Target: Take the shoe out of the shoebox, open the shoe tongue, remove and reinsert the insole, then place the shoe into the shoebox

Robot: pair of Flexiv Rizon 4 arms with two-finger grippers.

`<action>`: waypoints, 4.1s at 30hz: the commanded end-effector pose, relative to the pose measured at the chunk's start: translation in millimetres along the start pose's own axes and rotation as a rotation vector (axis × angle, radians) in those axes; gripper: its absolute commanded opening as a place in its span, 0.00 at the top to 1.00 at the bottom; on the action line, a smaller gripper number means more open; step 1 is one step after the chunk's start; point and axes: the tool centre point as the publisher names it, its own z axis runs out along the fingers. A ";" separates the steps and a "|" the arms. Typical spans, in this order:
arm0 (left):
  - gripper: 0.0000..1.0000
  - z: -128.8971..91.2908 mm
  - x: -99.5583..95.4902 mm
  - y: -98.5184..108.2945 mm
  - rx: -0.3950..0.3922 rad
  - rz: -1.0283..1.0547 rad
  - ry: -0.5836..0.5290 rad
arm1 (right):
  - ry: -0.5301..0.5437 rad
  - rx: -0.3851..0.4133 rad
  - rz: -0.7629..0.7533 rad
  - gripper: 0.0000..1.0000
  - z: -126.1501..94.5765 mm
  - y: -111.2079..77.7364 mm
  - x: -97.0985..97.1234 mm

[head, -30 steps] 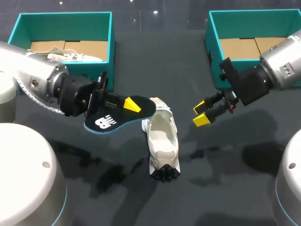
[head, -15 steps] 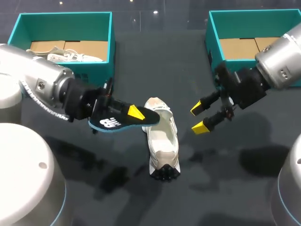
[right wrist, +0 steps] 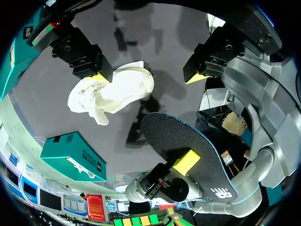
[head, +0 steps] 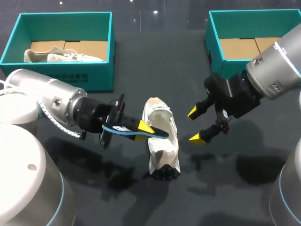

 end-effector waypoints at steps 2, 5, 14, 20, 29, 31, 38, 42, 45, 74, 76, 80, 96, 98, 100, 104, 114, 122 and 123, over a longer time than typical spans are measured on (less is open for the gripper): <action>1.00 0.2 -0.6 0.7 0.001 0.000 0.003 | -0.003 0.001 0.000 0.00 -0.8 -1.6 1.8; 1.00 -0.1 5.4 11.7 -0.030 0.001 -0.052 | 0.001 0.018 -0.023 0.00 2.5 -0.7 0.6; 1.00 -5.5 15.7 29.1 0.004 -0.067 -0.228 | -0.038 0.140 -0.174 0.00 19.0 -0.9 -2.6; 1.00 -1.4 18.5 30.8 0.007 -0.081 -0.252 | -0.077 0.210 -0.215 0.00 32.0 -10.4 -3.6; 1.00 -1.4 18.5 30.8 0.007 -0.081 -0.252 | -0.077 0.210 -0.215 0.00 32.0 -10.4 -3.6; 1.00 0.3 20.8 33.8 0.006 -0.079 -0.247 | -0.079 0.200 -0.227 0.00 34.2 -12.6 -4.5; 1.00 -3.2 24.5 50.9 0.016 -0.083 -0.307 | -0.082 0.188 -0.335 0.00 53.8 -24.1 -6.3; 1.00 -6.6 23.1 57.3 0.014 -0.078 -0.334 | -0.068 0.188 -0.361 0.00 63.8 -30.1 -8.5; 1.00 -7.3 23.7 58.5 0.016 -0.069 -0.340 | -0.061 0.173 -0.364 0.00 71.0 -34.2 -12.1; 1.00 -4.8 32.9 66.8 0.026 -0.049 -0.313 | -0.100 0.244 -0.219 0.00 95.4 -55.6 -42.1; 1.00 -4.1 33.3 66.0 0.026 -0.041 -0.307 | -0.103 0.243 -0.215 0.00 94.7 -55.9 -43.0; 1.00 -4.8 33.7 64.7 0.028 -0.035 -0.306 | -0.105 0.248 -0.197 0.00 95.9 -56.1 -45.1; 1.00 -2.2 34.7 56.1 0.031 -0.054 -0.322 | -0.118 0.243 -0.163 0.00 98.9 -58.2 -45.3; 1.00 -2.2 34.7 56.1 0.031 -0.054 -0.322 | -0.118 0.243 -0.163 0.00 98.9 -58.2 -45.3; 1.00 -2.2 34.7 56.1 0.031 -0.054 -0.322 | -0.118 0.243 -0.163 0.00 98.9 -58.2 -45.3; 1.00 9.0 38.8 64.1 -0.035 -0.015 -0.347 | -0.118 0.243 -0.163 0.00 98.9 -58.2 -45.3; 1.00 13.9 30.0 71.3 -0.038 -0.025 -0.394 | -0.118 0.243 -0.163 0.00 98.9 -58.2 -45.3; 1.00 14.3 28.9 80.3 -0.053 -0.074 -0.413 | -0.118 0.243 -0.163 0.00 98.9 -58.2 -45.3; 1.00 14.9 29.0 81.1 -0.057 -0.081 -0.414 | -0.118 0.243 -0.163 0.00 98.9 -58.2 -45.3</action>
